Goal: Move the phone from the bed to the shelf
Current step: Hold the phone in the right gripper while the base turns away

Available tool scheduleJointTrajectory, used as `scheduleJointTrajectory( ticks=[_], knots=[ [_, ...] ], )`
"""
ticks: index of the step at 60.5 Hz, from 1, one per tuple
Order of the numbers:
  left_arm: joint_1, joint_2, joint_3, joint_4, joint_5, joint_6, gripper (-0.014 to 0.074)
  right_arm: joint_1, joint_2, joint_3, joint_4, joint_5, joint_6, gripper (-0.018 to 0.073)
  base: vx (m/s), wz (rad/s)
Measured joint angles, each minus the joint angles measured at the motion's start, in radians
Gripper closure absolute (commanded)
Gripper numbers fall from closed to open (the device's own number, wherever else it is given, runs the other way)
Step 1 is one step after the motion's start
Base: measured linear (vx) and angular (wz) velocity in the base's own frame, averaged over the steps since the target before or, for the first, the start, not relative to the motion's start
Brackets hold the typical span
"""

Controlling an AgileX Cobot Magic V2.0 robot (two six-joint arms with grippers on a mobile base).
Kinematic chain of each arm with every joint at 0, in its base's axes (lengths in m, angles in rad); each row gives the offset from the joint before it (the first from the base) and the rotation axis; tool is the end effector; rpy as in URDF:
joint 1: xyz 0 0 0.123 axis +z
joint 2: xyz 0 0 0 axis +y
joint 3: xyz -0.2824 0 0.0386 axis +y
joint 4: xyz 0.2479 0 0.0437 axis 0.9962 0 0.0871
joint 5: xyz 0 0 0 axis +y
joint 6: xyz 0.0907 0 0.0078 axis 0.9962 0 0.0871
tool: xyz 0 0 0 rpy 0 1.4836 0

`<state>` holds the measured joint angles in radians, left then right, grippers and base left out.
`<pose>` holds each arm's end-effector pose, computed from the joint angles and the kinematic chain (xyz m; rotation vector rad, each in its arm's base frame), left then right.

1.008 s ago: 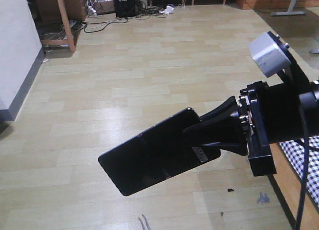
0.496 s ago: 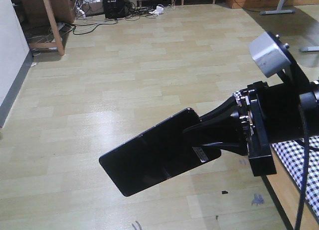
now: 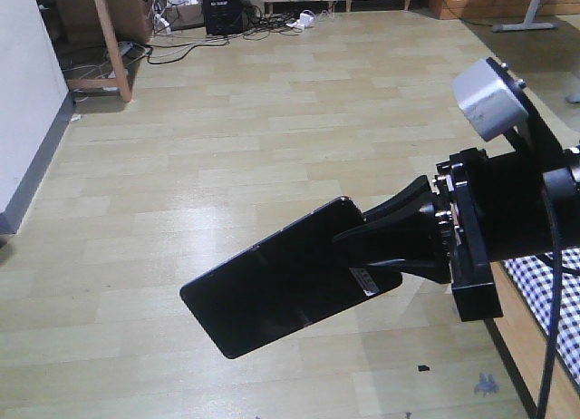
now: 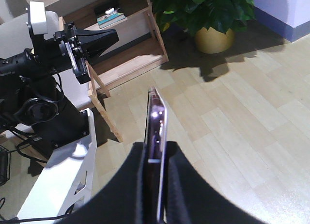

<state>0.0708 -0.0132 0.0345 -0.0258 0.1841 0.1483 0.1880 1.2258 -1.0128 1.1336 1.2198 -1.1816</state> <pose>0.0562 0.0035 0.1854 0.0476 1.6902 0.1413 0.2004 0.1170 0.3523 -1.1289 1.9061 1.0804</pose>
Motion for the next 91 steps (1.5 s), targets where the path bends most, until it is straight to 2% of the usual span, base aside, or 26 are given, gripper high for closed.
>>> scheduleJointTrajectory(
  ticks=[91],
  knots=[
    [0.000, 0.000, 0.000, 0.000, 0.000, 0.000, 0.0595, 0.000, 0.000, 0.000, 0.000, 0.000, 0.000, 0.0561, 0.20, -0.02]
  ],
)
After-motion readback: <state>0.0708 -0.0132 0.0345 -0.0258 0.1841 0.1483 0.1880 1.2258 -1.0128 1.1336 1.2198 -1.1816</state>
